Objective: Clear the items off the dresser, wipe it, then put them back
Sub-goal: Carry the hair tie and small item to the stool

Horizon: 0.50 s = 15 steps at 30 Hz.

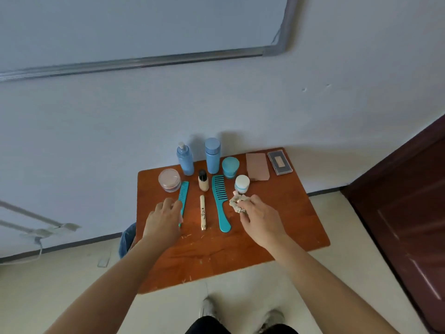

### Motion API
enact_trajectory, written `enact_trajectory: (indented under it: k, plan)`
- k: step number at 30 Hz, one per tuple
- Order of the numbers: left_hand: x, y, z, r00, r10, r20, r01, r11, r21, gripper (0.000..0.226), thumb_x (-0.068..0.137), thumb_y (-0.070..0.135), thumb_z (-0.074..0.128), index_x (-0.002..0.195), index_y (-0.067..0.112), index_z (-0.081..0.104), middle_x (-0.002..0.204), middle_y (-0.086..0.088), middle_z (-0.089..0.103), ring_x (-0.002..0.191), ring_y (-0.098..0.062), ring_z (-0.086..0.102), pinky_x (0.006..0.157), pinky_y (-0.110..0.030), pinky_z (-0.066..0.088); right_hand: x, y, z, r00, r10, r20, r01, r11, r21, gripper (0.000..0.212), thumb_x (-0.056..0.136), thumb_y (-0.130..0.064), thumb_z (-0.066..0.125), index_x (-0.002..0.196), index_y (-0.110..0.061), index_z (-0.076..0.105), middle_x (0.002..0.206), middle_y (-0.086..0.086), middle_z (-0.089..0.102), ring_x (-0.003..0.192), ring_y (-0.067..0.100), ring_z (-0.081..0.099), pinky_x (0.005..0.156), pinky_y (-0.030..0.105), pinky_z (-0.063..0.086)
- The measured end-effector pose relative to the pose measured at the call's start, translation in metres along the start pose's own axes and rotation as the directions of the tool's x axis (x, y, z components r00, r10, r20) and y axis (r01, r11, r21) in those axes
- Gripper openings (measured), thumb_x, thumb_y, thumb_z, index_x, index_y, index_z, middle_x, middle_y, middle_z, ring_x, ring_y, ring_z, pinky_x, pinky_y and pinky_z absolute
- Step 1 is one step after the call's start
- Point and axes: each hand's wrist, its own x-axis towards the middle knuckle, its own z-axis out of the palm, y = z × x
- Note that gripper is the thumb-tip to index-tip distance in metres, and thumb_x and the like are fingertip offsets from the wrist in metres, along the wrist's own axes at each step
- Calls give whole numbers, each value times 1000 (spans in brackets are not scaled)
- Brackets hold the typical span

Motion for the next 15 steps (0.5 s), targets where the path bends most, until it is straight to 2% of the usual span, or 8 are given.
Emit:
enact_trajectory:
  k: [5,7,8,9,11,13,15]
  plan:
    - [23,-23,41,997,-59,39,59,998,-2,66,79,40,75,132,28,38,145,0,40,129,-25,44,98,-40,47,16,-11,38,998,69,14,-69,997,35,35,94,-32,62,128,-25,59,117,-5,59,89,10,65,69,14,51]
    - [28,-28,56,997,-66,34,66,998,-11,73,76,36,78,133,28,35,147,-1,36,133,-25,39,101,-42,46,18,-10,55,995,91,33,-92,995,27,40,96,-33,57,136,-25,52,130,-3,56,106,12,62,79,19,53]
    - [30,-31,63,997,-68,41,68,998,-7,77,73,34,81,134,28,33,148,-1,33,136,-26,35,102,-44,45,17,-9,65,991,98,87,-99,995,5,45,99,-35,53,142,-26,45,140,-2,50,124,16,54,90,25,52]
    - [32,-33,69,996,-67,58,68,998,-5,81,72,32,82,135,28,32,150,-2,30,139,-27,31,104,-46,44,15,-8,73,980,104,168,-102,994,-25,50,100,-37,48,148,-26,37,151,-1,40,140,20,39,102,32,47]
    - [33,-37,79,993,-61,100,63,998,-16,83,73,29,81,138,28,29,153,-3,23,145,-29,20,108,-50,39,8,-7,87,944,110,312,-87,993,-85,55,102,-40,43,152,-25,26,162,-1,19,151,24,9,114,41,34]
    - [33,-40,86,992,-43,115,45,999,-18,82,76,29,79,140,28,26,156,-4,17,148,-30,11,112,-52,32,2,-6,94,936,103,337,-74,992,-99,55,102,-42,42,152,-25,26,163,-2,11,152,24,0,115,44,31]
    - [33,-41,86,994,-30,105,29,1000,4,83,78,33,76,142,28,24,159,-5,13,149,-31,5,116,-54,25,1,-8,93,946,115,302,-99,993,-66,54,101,-42,43,151,-26,28,163,-2,15,152,24,4,114,43,32]
